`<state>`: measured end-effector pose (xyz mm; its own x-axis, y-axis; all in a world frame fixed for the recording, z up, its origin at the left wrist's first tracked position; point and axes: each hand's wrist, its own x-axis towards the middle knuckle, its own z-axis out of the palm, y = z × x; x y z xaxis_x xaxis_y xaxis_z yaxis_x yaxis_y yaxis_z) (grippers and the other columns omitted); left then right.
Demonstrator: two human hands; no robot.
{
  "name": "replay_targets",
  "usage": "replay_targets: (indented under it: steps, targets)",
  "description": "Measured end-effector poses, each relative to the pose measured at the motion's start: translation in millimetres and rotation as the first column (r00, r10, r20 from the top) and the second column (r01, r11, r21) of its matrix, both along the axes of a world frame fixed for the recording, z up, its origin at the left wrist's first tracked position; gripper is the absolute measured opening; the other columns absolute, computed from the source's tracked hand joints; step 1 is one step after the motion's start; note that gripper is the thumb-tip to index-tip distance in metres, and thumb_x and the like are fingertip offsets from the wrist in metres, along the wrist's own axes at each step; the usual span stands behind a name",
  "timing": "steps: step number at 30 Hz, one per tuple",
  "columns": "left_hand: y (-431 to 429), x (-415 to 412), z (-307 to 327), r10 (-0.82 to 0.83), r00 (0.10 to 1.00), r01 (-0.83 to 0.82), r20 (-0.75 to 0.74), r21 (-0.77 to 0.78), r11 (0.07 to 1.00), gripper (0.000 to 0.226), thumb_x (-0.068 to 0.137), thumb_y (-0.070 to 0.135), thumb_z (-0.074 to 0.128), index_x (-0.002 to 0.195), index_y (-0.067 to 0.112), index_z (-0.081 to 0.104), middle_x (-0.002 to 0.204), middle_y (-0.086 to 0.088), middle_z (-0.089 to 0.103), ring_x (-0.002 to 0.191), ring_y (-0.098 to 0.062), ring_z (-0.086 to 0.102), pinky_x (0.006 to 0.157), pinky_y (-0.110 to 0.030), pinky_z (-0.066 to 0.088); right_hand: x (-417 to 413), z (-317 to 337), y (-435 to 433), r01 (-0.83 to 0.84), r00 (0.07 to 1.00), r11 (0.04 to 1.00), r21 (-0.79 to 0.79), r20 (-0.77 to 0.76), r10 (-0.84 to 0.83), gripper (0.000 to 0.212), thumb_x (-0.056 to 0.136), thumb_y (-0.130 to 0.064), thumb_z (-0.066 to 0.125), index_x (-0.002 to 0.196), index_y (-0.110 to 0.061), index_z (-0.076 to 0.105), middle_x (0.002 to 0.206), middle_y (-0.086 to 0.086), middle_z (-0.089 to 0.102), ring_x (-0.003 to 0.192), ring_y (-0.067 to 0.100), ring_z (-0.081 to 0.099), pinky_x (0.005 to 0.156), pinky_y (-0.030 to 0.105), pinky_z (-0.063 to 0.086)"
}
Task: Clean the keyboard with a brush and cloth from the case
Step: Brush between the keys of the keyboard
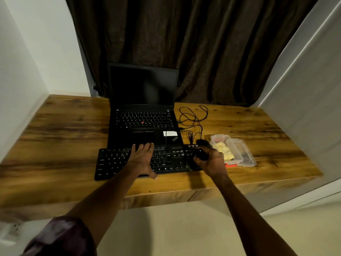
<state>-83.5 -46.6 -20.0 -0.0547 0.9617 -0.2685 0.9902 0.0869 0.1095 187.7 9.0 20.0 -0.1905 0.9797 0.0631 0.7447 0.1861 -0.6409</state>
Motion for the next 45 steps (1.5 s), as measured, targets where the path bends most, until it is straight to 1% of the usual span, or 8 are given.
replay_targets:
  steps: [9, 12, 16, 23, 30, 34, 42, 45]
  targets:
    - [3, 0, 0, -0.02, 1.0, 0.02, -0.012, -0.005, 1.0, 0.143, 0.053, 0.071, 0.083, 0.158, 0.009, 0.009, 0.159, -0.007, 0.016, 0.146, -0.031, 0.018, 0.122, -0.056, 0.013, -27, -3, -10, -0.066, 0.995, 0.996, -0.053, -0.077, 0.062, 0.048, 0.081, -0.024, 0.081, 0.125, -0.02, 0.064, 0.111, -0.007, 0.064, 0.103, 0.004, 0.056, 0.075, 0.002, 0.043]
    - [6, 2, 1, -0.014, 1.0, 0.014, -0.014, -0.019, 1.0, 0.143, 0.052, 0.07, 0.084, 0.158, 0.009, 0.01, 0.159, -0.008, 0.017, 0.146, -0.031, 0.018, 0.121, -0.057, 0.014, -25, -5, -12, -0.083, 0.992, 0.995, -0.057, -0.096, 0.078, 0.045, 0.08, -0.026, 0.081, 0.121, -0.025, 0.066, 0.121, -0.003, 0.066, 0.108, 0.008, 0.059, 0.081, 0.011, 0.05]
    - [6, 2, 2, -0.01, 1.0, 0.01, -0.013, -0.015, 1.0, 0.143, 0.051, 0.07, 0.084, 0.158, 0.009, 0.011, 0.157, -0.007, 0.019, 0.144, -0.03, 0.02, 0.121, -0.056, 0.016, -25, -6, -17, -0.106, 0.977, 0.989, -0.102, -0.196, 0.084, 0.039, 0.081, -0.015, 0.079, 0.118, -0.017, 0.067, 0.116, -0.004, 0.063, 0.105, 0.008, 0.058, 0.067, 0.002, 0.048]
    - [5, 1, 2, -0.009, 1.0, 0.009, -0.002, -0.018, 1.0, 0.143, 0.051, 0.071, 0.084, 0.158, 0.009, 0.011, 0.157, -0.007, 0.02, 0.145, -0.031, 0.02, 0.12, -0.057, 0.016, -5, -1, -10, 0.012, 0.967, 0.995, -0.102, -0.25, -0.038, 0.04, 0.079, -0.012, 0.08, 0.117, -0.013, 0.068, 0.11, 0.003, 0.071, 0.099, 0.019, 0.069, 0.078, 0.032, 0.061]
    - [5, 0, 0, -0.021, 1.0, 0.021, 0.004, -0.004, 1.0, 0.143, 0.05, 0.072, 0.084, 0.157, 0.009, 0.013, 0.155, -0.007, 0.022, 0.142, -0.03, 0.023, 0.12, -0.056, 0.018, -30, -4, -26, -0.071, 0.985, 0.997, -0.035, -0.163, 0.065, 0.042, 0.081, -0.021, 0.08, 0.12, -0.026, 0.065, 0.117, -0.001, 0.067, 0.106, 0.011, 0.063, 0.082, 0.017, 0.056]
    - [5, -2, -2, -0.028, 1.0, 0.028, -0.005, 0.001, 1.0, 0.142, 0.051, 0.072, 0.082, 0.157, 0.01, 0.011, 0.157, -0.008, 0.02, 0.144, -0.031, 0.021, 0.12, -0.055, 0.018, -53, -6, -40, -0.149, 0.971, 0.987, -0.068, -0.2, 0.133, 0.043, 0.081, -0.021, 0.079, 0.121, -0.025, 0.064, 0.124, -0.002, 0.065, 0.113, 0.01, 0.059, 0.096, 0.032, 0.055]
    - [5, -3, -4, -0.024, 1.0, 0.024, 0.002, 0.007, 1.0, 0.144, 0.05, 0.074, 0.082, 0.158, 0.01, 0.011, 0.158, -0.008, 0.018, 0.145, -0.031, 0.02, 0.121, -0.056, 0.016, -6, 1, -28, 0.044, 0.99, 0.999, 0.0, -0.135, -0.043, 0.041, 0.084, -0.018, 0.077, 0.122, -0.017, 0.062, 0.12, 0.007, 0.067, 0.108, 0.014, 0.062, 0.084, 0.014, 0.051]
    - [5, -3, -4, -0.025, 1.0, 0.025, -0.001, 0.01, 1.0, 0.143, 0.05, 0.073, 0.082, 0.157, 0.01, 0.012, 0.156, -0.008, 0.02, 0.143, -0.03, 0.021, 0.12, -0.055, 0.018, -14, -4, -29, 0.002, 0.991, 1.0, -0.008, -0.131, -0.003, 0.043, 0.082, -0.028, 0.078, 0.122, -0.028, 0.062, 0.121, 0.004, 0.065, 0.112, 0.017, 0.061, 0.09, 0.03, 0.057]
